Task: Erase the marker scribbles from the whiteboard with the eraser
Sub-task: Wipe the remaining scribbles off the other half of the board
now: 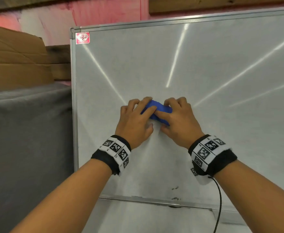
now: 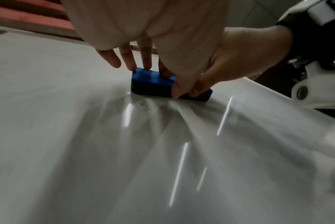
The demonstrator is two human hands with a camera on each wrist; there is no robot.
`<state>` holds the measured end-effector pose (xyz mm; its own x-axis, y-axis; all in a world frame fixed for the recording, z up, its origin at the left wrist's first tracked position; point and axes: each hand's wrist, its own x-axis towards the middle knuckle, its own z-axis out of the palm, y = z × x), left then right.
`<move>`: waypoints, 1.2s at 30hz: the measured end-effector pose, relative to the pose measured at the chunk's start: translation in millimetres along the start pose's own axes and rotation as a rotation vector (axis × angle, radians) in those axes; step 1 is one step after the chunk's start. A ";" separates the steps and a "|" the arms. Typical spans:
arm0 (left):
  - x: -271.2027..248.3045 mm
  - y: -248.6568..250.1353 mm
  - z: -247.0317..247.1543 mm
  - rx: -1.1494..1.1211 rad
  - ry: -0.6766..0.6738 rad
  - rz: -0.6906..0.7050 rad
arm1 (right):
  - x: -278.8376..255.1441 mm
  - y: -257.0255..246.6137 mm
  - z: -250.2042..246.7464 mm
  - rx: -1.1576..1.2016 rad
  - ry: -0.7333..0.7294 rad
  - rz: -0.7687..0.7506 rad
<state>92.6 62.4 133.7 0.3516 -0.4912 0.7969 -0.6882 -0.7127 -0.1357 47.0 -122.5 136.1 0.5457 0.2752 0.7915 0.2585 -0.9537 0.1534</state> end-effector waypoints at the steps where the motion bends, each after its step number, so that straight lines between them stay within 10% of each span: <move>1: 7.3 -7.9 -3.0 0.027 0.011 0.008 | 14.2 0.8 -0.7 0.012 0.019 -0.007; 17: -23.6 28.5 27.5 -0.006 -0.066 0.148 | -66.5 21.8 3.7 0.029 -0.028 -0.065; 36: -23.1 243.1 123.1 -0.302 -0.135 0.336 | -241.4 130.9 -63.9 -0.012 -0.305 0.464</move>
<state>-4.7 -161.1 9.8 0.1434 -0.7449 0.6516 -0.9249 -0.3352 -0.1796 -101.8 -321.5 2.9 0.8069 -0.1530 0.5705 -0.0723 -0.9842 -0.1617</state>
